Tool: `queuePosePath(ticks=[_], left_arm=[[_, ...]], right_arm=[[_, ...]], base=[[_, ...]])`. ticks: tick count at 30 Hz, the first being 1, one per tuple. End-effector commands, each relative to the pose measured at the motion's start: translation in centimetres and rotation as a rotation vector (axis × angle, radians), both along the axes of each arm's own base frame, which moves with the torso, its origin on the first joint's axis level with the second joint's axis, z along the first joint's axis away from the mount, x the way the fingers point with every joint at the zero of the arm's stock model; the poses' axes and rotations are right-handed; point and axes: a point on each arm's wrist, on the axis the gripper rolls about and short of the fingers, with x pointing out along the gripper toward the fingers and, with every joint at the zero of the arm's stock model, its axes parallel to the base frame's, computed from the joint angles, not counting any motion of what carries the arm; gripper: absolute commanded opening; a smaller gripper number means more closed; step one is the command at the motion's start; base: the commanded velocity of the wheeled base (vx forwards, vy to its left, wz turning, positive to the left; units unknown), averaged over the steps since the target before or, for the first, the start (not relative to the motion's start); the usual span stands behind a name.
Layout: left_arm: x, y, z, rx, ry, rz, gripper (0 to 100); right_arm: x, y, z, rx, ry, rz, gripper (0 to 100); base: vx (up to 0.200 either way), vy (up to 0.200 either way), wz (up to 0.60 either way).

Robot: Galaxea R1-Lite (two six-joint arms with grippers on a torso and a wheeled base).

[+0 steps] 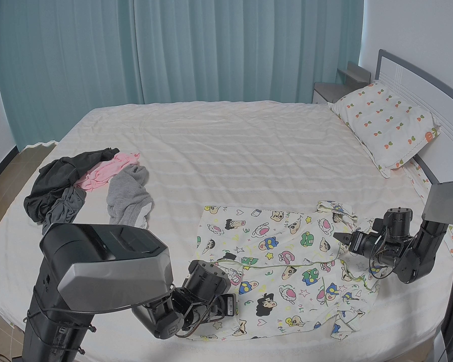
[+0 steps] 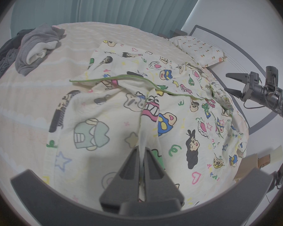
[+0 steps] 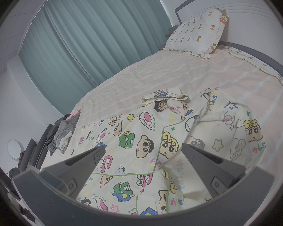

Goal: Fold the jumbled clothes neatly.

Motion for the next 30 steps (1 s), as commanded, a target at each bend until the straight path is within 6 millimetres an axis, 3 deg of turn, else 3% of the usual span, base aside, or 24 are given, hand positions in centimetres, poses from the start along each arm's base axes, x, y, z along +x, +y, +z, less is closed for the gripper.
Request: queuePosePath(ticks=[1, 8, 12, 19, 20, 30], left_arm=[[-0.1, 1.0, 1.5, -0.008, -0.015, 0.021, 0], [-0.8, 2.8, 2.0, 0.013, 0.003, 0.045, 0], [-0.3, 3.7, 1.7, 0.018, 0.011, 0.076, 0], [0.6, 3.5, 2.0, -0.010, -0.005, 0.082, 0], [0.8, 3.5, 1.8, -0.010, -0.005, 0.083, 100], [3.0, 6.2, 1.8, -0.012, -0.018, 0.181, 100]], right_arm=[[-0.1, 0.1, -0.1, -0.001, 0.004, 0.005, 100], [-0.2, 0.1, -0.2, -0.002, 0.009, 0.006, 100], [-0.3, 0.3, -0.2, -0.002, 0.010, 0.012, 100], [-0.3, 0.4, -0.4, -0.003, 0.018, 0.014, 100], [-0.3, 0.4, -0.4, -0.003, 0.018, 0.014, 100], [-0.3, 0.4, -0.4, -0.003, 0.018, 0.014, 100]], base=[[0.000, 0.000, 0.00], [0.000, 0.000, 0.00], [0.000, 0.000, 0.00], [0.000, 0.000, 0.00], [0.000, 0.000, 0.00], [0.000, 0.000, 0.00]])
